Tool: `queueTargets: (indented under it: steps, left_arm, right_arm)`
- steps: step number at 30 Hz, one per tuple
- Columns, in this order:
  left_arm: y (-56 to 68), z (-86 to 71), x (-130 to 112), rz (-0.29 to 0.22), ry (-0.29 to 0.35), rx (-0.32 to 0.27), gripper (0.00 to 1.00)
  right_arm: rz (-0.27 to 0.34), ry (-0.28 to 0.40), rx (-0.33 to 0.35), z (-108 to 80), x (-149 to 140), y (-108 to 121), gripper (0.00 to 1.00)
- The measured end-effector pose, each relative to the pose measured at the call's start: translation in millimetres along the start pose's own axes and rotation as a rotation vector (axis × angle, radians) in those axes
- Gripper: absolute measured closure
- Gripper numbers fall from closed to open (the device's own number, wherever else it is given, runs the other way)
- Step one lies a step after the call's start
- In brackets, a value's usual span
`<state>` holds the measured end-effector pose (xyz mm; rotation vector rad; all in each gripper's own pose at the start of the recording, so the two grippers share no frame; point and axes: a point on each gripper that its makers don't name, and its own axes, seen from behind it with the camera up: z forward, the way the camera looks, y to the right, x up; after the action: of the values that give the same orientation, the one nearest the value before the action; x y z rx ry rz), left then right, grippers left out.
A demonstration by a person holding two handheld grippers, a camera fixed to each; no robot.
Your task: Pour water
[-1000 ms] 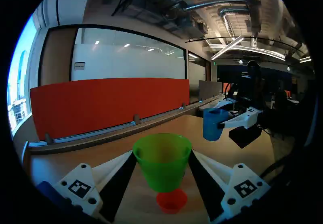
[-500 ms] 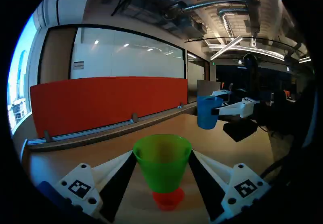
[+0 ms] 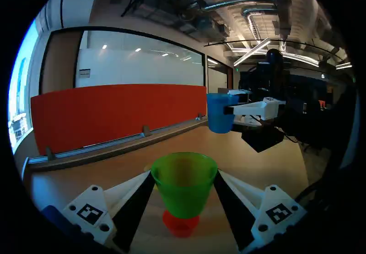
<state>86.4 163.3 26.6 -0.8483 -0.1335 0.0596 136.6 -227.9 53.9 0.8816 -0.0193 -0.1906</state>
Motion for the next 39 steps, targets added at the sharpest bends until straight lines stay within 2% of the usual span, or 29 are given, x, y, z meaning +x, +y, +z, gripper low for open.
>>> queueTargets:
  steps: [23,39]
  left_arm:
    - [26.1,0.4,-12,-0.012,0.003,-0.059,0.12]
    - [34.1,-1.6,-12,-0.016,0.026,-0.078,0.12]
  right_arm:
    - [-0.190,0.008,0.054,20.1,30,-12,0.10]
    - [-0.329,0.042,0.086,32.8,62,-22,0.10]
